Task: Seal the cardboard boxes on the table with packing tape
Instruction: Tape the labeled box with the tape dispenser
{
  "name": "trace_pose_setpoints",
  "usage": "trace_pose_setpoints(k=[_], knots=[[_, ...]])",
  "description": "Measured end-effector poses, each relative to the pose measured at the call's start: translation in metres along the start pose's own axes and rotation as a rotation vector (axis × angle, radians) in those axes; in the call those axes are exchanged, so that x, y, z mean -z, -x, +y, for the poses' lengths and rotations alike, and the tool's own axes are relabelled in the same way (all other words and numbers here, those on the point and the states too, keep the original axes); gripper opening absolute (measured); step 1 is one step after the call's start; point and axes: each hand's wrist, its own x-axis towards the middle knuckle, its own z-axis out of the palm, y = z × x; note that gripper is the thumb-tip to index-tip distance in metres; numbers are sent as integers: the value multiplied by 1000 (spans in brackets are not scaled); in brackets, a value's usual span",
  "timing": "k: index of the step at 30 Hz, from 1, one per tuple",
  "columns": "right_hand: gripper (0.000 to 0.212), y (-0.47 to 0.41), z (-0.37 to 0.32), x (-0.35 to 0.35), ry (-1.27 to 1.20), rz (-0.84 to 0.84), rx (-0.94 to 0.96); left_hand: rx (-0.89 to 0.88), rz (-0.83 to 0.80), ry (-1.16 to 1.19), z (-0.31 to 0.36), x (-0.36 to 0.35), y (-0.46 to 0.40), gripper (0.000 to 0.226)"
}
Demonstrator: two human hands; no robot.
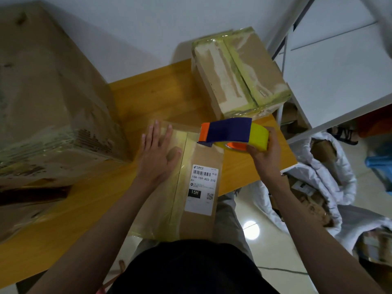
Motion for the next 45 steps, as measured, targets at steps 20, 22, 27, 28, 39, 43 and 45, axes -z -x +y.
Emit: trace_pose_setpoints(k=[20,22,27,28,39,43,45], knots=[[69,-17,-10,17,177,-188,239,-161,-10,-36,67,-15,-4,89],[71,-15,-12,20,171,-189,229,-153,-21,-48,67,-15,-4,91],[62,-13,-9,46,122,-103,164,-167,-22,-65,64,-13,-3,90],[62,-12,-5,57,119,-81,147,-168,-20,-65,64,-12,-3,90],[54,0,26,102,131,-45,155,-186,-60,-116,69,-11,-5,78],[50,-3,31,99,222,-52,223,-183,-49,-120,69,-12,-5,78],[48,-5,35,93,308,-51,264,-186,-43,-124,68,-12,-4,78]])
